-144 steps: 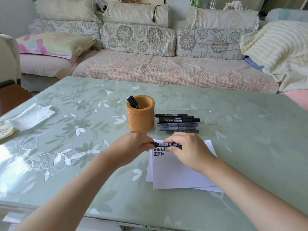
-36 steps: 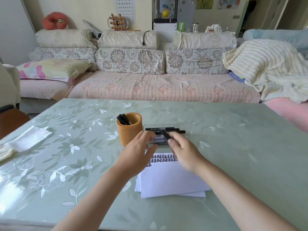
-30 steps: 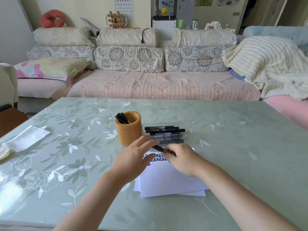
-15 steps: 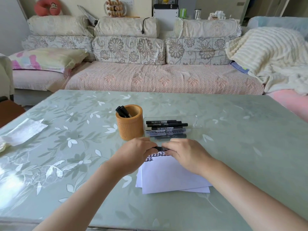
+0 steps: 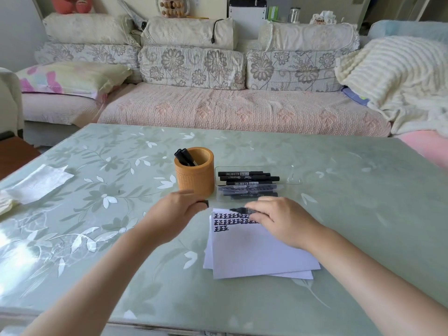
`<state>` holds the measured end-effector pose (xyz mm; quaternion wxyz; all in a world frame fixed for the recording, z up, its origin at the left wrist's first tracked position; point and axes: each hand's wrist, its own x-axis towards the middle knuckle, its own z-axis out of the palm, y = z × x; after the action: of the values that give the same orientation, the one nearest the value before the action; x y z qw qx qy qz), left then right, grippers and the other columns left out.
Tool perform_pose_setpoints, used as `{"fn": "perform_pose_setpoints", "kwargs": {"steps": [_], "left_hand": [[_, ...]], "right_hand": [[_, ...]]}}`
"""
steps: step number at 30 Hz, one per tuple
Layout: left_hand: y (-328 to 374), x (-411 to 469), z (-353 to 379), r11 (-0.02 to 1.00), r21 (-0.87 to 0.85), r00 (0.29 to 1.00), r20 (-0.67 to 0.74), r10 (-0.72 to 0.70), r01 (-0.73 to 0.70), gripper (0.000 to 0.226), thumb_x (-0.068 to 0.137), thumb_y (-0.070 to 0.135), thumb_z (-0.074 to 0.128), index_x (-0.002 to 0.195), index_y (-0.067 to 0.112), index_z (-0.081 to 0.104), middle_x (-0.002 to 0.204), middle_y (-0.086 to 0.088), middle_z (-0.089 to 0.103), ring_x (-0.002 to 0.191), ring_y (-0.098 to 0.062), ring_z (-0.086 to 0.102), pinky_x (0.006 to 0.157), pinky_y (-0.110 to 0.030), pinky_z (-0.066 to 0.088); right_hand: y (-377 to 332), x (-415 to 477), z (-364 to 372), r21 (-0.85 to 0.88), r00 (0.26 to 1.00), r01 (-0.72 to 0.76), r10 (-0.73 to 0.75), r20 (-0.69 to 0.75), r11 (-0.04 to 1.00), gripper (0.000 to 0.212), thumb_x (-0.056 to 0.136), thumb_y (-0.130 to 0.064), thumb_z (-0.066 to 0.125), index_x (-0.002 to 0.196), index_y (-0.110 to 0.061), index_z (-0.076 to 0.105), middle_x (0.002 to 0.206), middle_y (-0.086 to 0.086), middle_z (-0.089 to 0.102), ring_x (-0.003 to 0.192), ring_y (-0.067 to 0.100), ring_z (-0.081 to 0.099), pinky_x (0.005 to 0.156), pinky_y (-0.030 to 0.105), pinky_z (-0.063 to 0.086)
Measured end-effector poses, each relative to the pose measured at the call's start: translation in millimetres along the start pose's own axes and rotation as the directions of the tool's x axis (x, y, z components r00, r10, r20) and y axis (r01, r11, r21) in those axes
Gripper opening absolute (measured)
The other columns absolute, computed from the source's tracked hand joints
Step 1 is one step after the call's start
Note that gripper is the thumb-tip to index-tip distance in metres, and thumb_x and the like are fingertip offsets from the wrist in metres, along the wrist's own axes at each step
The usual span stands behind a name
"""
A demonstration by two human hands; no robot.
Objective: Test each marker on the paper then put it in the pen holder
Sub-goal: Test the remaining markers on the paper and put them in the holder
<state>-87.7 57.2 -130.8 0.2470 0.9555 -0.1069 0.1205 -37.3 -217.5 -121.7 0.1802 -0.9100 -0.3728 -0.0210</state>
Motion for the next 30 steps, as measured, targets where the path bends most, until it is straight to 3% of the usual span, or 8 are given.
{"fn": "perform_pose_setpoints", "kwargs": {"steps": [7,10,14,17,20,24,27,30], "left_hand": [[-21.8,-17.0,21.6,0.984,0.132,0.993,-0.008,-0.121,0.121,0.015,0.09,0.035,0.061,0.105,0.033,0.065,0.095,0.017,0.055,0.089,-0.007,0.048,0.07,-0.03,0.045],[-22.1,-18.0,27.5,0.969,0.187,0.987,-0.052,-0.153,0.161,0.013,0.089,0.039,0.061,0.101,0.034,0.064,0.094,0.016,0.057,0.096,-0.012,0.049,0.07,-0.032,0.046],[-20.7,-18.2,34.5,0.968,0.171,0.981,-0.088,-0.171,0.184,0.014,0.091,0.041,0.058,0.101,0.034,0.066,0.1,0.013,0.058,0.096,-0.014,0.046,0.07,-0.033,0.046],[-22.0,-17.3,38.0,0.965,0.179,0.98,-0.086,-0.177,0.19,0.022,0.092,0.045,0.055,0.107,0.033,0.066,0.105,0.011,0.057,0.099,-0.016,0.047,0.074,-0.033,0.046],[-16.5,-19.6,36.5,0.982,0.147,0.981,-0.169,-0.096,0.121,0.031,0.09,0.049,0.05,0.11,0.03,0.064,0.108,0.009,0.056,0.098,-0.018,0.051,0.077,-0.035,0.048],[3.7,-27.9,37.5,0.992,0.084,0.99,-0.102,0.099,-0.091,0.025,0.089,0.049,0.05,0.103,0.034,0.064,0.098,0.012,0.052,0.092,-0.011,0.05,0.071,-0.03,0.046],[11.3,-36.7,43.0,0.983,0.075,0.986,-0.023,0.168,-0.166,0.024,0.086,0.051,0.056,0.102,0.037,0.065,0.097,0.013,0.052,0.09,-0.012,0.051,0.071,-0.026,0.04],[11.6,-44.3,45.6,0.981,0.087,0.985,0.044,0.169,-0.172,0.032,0.082,0.058,0.057,0.108,0.039,0.063,0.101,0.013,0.05,0.094,-0.012,0.048,0.071,-0.026,0.04]], "right_hand": [[0.9,-0.7,9.8,0.242,0.992,-0.122,0.124,0.007,0.963,0.054,0.101,-0.015,0.042,0.152,-0.032,0.031,0.093,-0.021,0.043,0.085,-0.009,0.046,0.079,0.016,0.035],[-6.9,0.3,8.7,0.355,0.991,-0.086,0.115,-0.063,0.931,0.046,0.096,-0.006,0.05,0.13,-0.037,0.047,0.1,-0.02,0.048,0.08,-0.009,0.049,0.074,0.007,0.035],[-7.8,5.8,15.2,0.449,0.987,-0.034,0.099,-0.123,0.893,0.033,0.094,-0.002,0.053,0.101,-0.031,0.067,0.096,-0.013,0.053,0.071,0.009,0.054,0.068,0.021,0.043],[-9.9,7.3,17.0,0.551,0.987,-0.062,0.133,-0.091,0.832,0.054,0.093,0.009,0.038,0.116,-0.031,0.068,0.096,-0.012,0.051,0.068,0.007,0.053,0.065,0.019,0.044],[-11.5,5.9,16.8,0.475,0.99,-0.018,0.082,-0.115,0.88,0.067,0.082,0.019,0.04,0.122,-0.03,0.062,0.098,-0.008,0.05,0.077,0.008,0.052,0.07,0.013,0.041],[-11.6,2.3,23.2,0.506,0.99,-0.016,0.085,-0.114,0.862,0.027,0.09,-0.007,0.061,0.1,-0.032,0.062,0.099,-0.01,0.058,0.087,0.014,0.06,0.08,0.037,0.05],[-18.4,1.4,30.4,0.67,0.982,-0.078,0.171,-0.075,0.738,0.007,0.091,-0.026,0.062,0.097,-0.029,0.064,0.087,-0.006,0.065,0.08,0.026,0.064,0.071,0.045,0.052],[-23.3,3.6,35.0,0.836,0.961,-0.143,0.278,-0.011,0.529,0.024,0.086,-0.023,0.057,0.109,-0.025,0.063,0.082,0.006,0.067,0.069,0.03,0.068,0.056,0.035,0.051]]}}
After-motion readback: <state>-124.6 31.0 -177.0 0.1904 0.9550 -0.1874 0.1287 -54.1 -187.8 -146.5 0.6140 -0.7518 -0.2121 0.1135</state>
